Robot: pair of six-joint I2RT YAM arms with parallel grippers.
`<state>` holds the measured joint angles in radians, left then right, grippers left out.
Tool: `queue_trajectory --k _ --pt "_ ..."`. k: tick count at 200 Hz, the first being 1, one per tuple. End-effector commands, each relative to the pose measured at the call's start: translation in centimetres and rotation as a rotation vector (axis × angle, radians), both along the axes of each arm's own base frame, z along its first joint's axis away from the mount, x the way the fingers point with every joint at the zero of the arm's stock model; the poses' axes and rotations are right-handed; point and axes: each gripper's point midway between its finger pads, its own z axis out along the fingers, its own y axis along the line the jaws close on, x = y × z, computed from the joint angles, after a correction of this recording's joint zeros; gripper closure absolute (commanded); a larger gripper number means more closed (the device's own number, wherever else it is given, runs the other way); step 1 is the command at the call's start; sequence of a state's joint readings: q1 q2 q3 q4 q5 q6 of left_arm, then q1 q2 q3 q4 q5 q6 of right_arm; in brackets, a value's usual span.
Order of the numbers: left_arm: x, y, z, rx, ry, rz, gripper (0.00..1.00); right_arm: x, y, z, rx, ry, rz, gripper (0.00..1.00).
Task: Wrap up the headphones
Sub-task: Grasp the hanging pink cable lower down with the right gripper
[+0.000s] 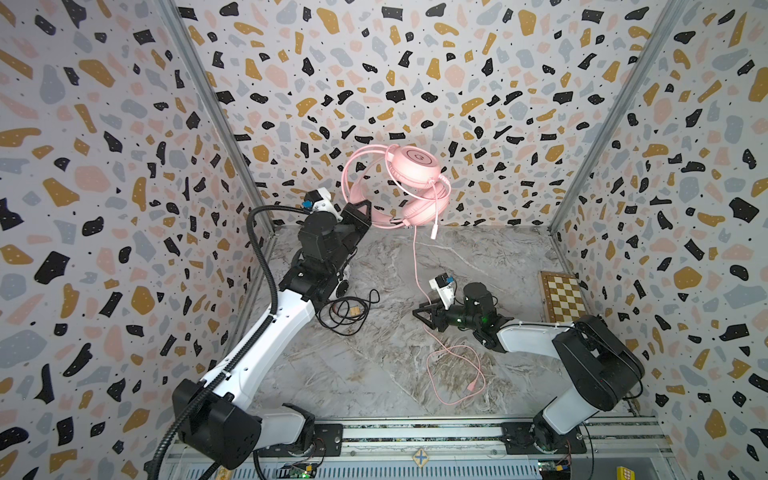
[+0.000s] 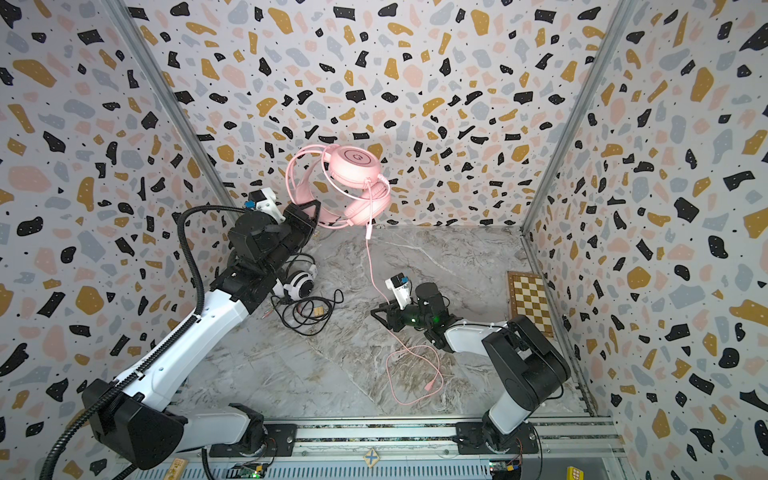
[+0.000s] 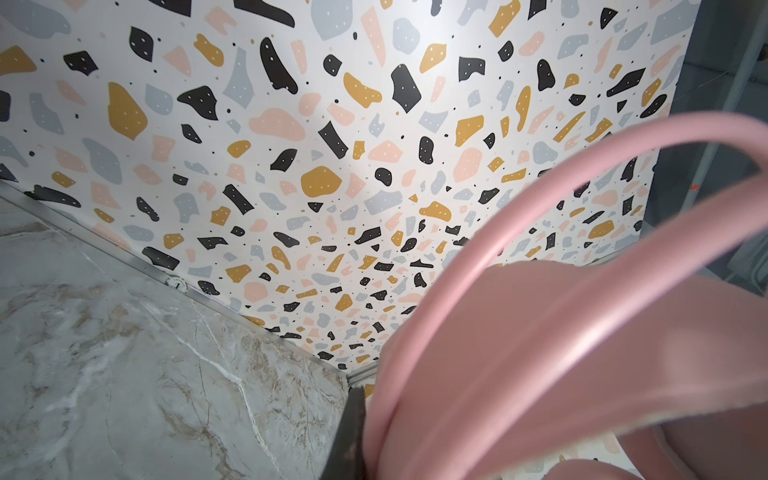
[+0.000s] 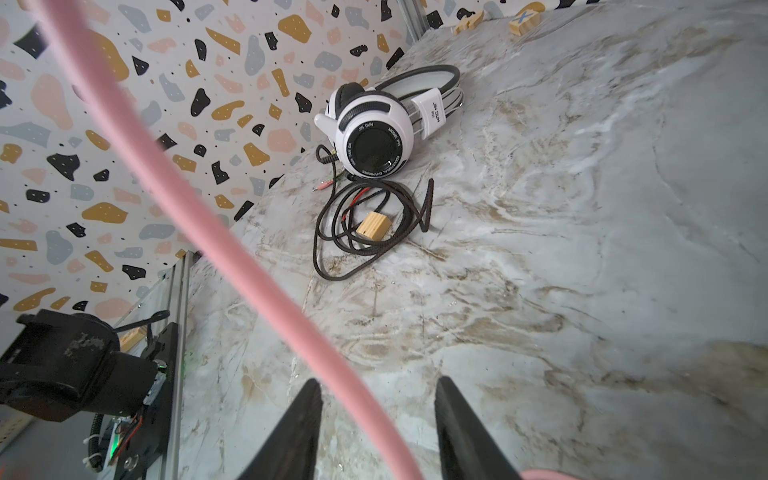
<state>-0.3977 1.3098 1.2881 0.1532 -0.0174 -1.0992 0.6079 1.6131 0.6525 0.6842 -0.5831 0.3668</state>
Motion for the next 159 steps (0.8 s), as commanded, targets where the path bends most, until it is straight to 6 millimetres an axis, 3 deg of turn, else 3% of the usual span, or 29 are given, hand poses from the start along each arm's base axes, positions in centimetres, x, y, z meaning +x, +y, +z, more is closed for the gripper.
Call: queue_trajectory --k 1,84,117,124,130,135,159 --pt "-0.9 1.0 6.1 -0.083 -0.168 0.006 1.0 -0.1 -0.7 0.1 -0.01 -0.039 -0.001 0.52" --pt "0.3 3.6 5.3 -0.067 -0.148 0.072 1.0 -0.7 -1.6 -0.4 -0.037 -0.048 -0.022 0.44" --pt "0.6 3.6 5.3 -0.071 -0.15 0.073 1.0 -1.2 -1.8 -0.2 -0.021 -0.043 -0.021 0.44" --pt "0.7 3.6 5.3 -0.072 -0.15 0.072 1.0 -1.4 -1.7 -0.1 -0.009 -0.039 -0.015 0.36" --pt "0.8 3.5 5.2 -0.074 -0.15 0.069 1.0 -1.6 -1.5 0.1 0.001 -0.036 -0.001 0.2" --pt "0.9 3.5 5.1 -0.078 -0.147 0.067 1.0 -1.8 -1.3 0.2 0.005 -0.036 0.007 0.16" --pt "1.2 3.1 4.7 -0.1 -0.142 0.046 1.0 -2.1 -0.3 0.5 0.0 -0.05 0.021 0.27"
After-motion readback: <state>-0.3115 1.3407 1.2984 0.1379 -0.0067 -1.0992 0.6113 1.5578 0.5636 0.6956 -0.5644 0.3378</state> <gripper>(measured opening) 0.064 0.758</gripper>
